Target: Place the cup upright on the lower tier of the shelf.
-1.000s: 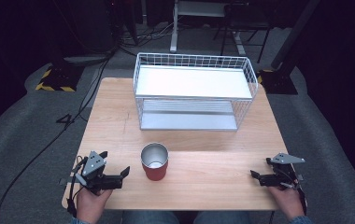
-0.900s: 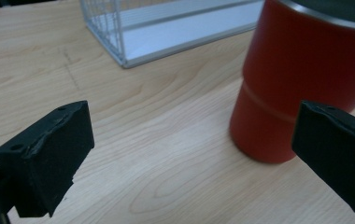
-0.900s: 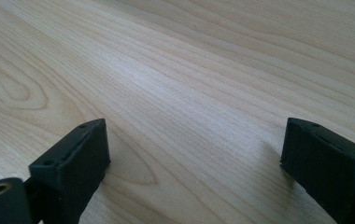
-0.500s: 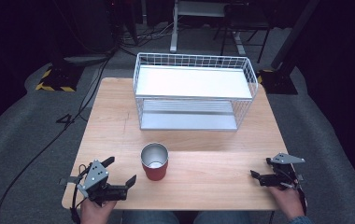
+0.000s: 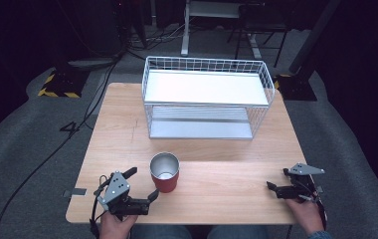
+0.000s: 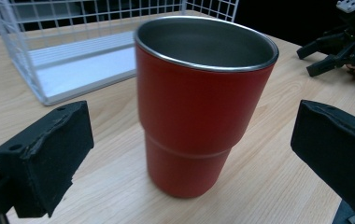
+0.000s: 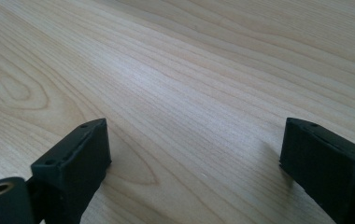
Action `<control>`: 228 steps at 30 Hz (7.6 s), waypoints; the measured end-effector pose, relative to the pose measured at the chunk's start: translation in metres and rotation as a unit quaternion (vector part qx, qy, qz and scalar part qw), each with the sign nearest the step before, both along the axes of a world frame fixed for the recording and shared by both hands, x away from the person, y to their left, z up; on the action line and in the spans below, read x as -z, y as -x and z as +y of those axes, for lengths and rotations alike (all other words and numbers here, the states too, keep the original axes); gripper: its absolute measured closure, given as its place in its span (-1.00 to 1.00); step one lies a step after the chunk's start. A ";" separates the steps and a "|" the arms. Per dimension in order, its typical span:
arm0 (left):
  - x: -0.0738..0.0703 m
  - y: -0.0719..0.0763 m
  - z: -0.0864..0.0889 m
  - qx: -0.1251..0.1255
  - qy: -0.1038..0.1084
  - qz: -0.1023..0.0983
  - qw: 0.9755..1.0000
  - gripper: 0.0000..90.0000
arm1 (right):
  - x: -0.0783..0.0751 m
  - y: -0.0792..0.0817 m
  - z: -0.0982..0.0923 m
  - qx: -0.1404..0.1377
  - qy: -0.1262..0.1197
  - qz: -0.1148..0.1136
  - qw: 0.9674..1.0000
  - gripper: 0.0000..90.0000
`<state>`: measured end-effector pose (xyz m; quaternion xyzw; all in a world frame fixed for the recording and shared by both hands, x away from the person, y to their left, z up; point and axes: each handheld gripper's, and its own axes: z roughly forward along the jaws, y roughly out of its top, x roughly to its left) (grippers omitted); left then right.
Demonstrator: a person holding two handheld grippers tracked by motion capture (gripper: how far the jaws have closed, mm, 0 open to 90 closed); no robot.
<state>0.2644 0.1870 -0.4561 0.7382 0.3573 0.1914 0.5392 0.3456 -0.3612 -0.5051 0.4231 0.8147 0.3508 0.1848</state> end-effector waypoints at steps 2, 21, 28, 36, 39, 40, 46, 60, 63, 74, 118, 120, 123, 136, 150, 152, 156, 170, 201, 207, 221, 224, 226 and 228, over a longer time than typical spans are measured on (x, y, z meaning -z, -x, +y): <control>0.001 -0.002 -0.005 0.002 -0.001 0.002 1.000 -1.00 | 0.000 0.000 0.000 0.000 0.000 0.000 1.000 -0.81; 0.020 -0.024 -0.035 -0.018 -0.038 0.047 0.998 -1.00 | 0.000 0.000 0.000 0.000 -0.002 -0.002 1.000 -0.78; 0.029 -0.031 -0.043 -0.022 -0.060 0.070 0.995 -1.00 | 0.000 0.000 0.000 -0.001 -0.002 -0.002 1.000 -0.77; 0.038 -0.037 -0.050 -0.028 -0.079 0.096 0.992 -1.00 | 0.000 0.000 0.000 -0.004 -0.002 -0.003 1.000 -0.75; 0.038 -0.038 -0.051 -0.028 -0.067 0.098 0.993 -0.88 | 0.000 0.000 0.000 -0.004 -0.002 -0.003 1.000 -0.75; 0.038 -0.039 -0.052 -0.029 -0.061 0.098 0.993 -0.85 | 0.000 0.000 0.000 -0.004 -0.002 -0.003 1.000 -0.75; 0.040 -0.040 -0.053 -0.035 -0.050 0.093 0.994 -0.72 | 0.000 0.001 0.000 -0.005 -0.004 -0.003 1.000 -0.72; 0.043 -0.036 -0.054 -0.044 -0.063 0.065 0.995 -0.64 | 0.000 0.001 -0.001 -0.002 -0.005 -0.005 1.000 -0.68; 0.043 -0.036 -0.053 -0.043 -0.063 0.062 0.995 -0.63 | 0.000 0.001 -0.001 -0.002 -0.005 -0.006 1.000 -0.67; 0.037 -0.042 -0.051 -0.038 -0.064 0.077 0.994 -0.63 | -0.001 0.002 -0.001 0.001 -0.004 -0.008 1.000 -0.64; -0.019 -0.119 -0.111 0.009 -0.047 0.035 0.998 -0.63 | -0.001 0.002 -0.002 0.006 -0.007 -0.008 1.000 -0.57; -0.018 -0.123 -0.114 0.005 -0.045 0.033 0.998 -0.63 | -0.001 0.002 -0.002 0.005 -0.006 -0.008 1.000 -0.57; -0.017 -0.130 -0.119 0.001 -0.043 0.033 0.999 -0.63 | -0.001 0.002 -0.002 0.006 -0.007 -0.008 1.000 -0.57; -0.005 -0.159 -0.144 -0.009 -0.056 0.035 0.998 -0.63 | -0.001 0.001 -0.002 0.006 -0.007 -0.008 1.000 -0.57; 0.007 -0.194 -0.163 -0.052 -0.056 0.011 0.997 -0.63 | -0.001 0.002 -0.002 0.002 -0.007 -0.009 1.000 -0.55; 0.008 -0.198 -0.166 -0.052 -0.055 0.011 0.997 -0.63 | -0.001 0.002 -0.002 0.002 -0.007 -0.009 1.000 -0.55; 0.012 -0.208 -0.170 -0.056 -0.052 0.014 0.997 -0.63 | -0.001 0.002 -0.002 0.002 -0.007 -0.009 1.000 -0.55; 0.023 -0.238 -0.174 -0.085 -0.047 0.009 0.995 -0.63 | -0.001 0.002 -0.002 0.002 -0.007 -0.009 1.000 -0.55; 0.029 -0.260 -0.169 -0.109 -0.031 0.031 0.993 -1.00 | -0.001 0.002 -0.001 -0.001 -0.007 -0.009 1.000 -0.55; 0.026 -0.248 -0.159 -0.103 -0.020 0.032 0.994 -1.00 | -0.001 0.002 -0.002 -0.002 -0.008 -0.009 1.000 -0.56; 0.012 -0.217 -0.129 -0.081 -0.010 0.039 0.996 -1.00 | -0.001 0.002 -0.002 -0.002 -0.007 -0.008 1.000 -0.56; 0.009 -0.208 -0.122 -0.077 -0.006 0.039 0.996 -1.00 | -0.001 0.002 -0.001 -0.001 -0.008 -0.009 1.000 -0.56; 0.006 -0.202 -0.118 -0.073 -0.007 0.040 0.996 -1.00 | -0.001 0.002 -0.001 -0.001 -0.008 -0.009 1.000 -0.56; 0.003 -0.196 -0.114 -0.068 -0.007 0.042 0.997 -1.00 | -0.001 0.002 -0.001 -0.001 -0.008 -0.009 1.000 -0.56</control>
